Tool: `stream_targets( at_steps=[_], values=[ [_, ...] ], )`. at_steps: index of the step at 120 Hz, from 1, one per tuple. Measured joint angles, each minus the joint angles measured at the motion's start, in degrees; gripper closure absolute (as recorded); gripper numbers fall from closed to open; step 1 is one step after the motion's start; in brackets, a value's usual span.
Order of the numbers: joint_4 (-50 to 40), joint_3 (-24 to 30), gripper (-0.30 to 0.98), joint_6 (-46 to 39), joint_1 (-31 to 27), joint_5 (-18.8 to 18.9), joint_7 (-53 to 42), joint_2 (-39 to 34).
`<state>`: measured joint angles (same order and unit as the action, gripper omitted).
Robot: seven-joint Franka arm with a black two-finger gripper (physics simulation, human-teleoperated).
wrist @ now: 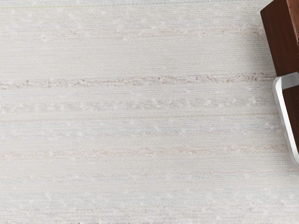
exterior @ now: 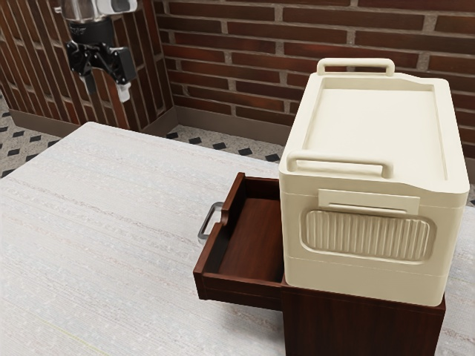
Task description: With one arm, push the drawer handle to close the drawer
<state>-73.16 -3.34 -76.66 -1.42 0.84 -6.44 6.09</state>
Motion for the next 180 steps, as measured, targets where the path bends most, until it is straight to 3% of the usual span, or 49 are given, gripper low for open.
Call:
stream_targets(
  at_steps=[31, 36, 48, 64, 72, 81, 84, 93, 103, 123, 137, 155, 180],
  values=[
    [0.02, 0.0, 0.0, 1.66, 0.0, 0.03, -2.54, 0.08],
    [4.58, 0.83, 0.0, 2.4, 0.03, 1.27, -2.96, -1.05],
    [12.31, 3.71, 0.0, 4.03, 4.04, 4.67, -6.56, -4.18],
    [13.59, 7.37, 0.0, 5.64, 10.58, 4.95, -16.04, -5.37],
    [10.98, 7.3, 0.0, 5.77, 15.4, 5.32, -20.31, -5.65],
    [-3.91, 7.26, 0.0, 2.32, 19.06, 5.58, -25.38, -10.5],
    [-9.88, 7.23, 0.01, 0.44, 16.82, 5.6, -27.06, -12.83],
    [-22.19, 7.28, 0.01, -5.51, -0.29, 5.57, -32.07, -16.16],
    [-30.99, 7.29, 0.08, -13.01, -7.15, 5.35, -37.53, -16.76],
    [-35.65, 7.86, 0.43, -25.86, -8.55, 3.75, -47.79, -9.99],
    [-38.57, 10.45, 0.6, -34.04, -9.27, 2.87, -53.88, -6.56],
    [-42.33, 13.73, 0.71, -42.53, -9.82, 2.06, -60.15, -5.19],
    [-45.72, 17.96, 0.76, -50.64, -9.46, 0.26, -66.62, -4.49]
  ],
)
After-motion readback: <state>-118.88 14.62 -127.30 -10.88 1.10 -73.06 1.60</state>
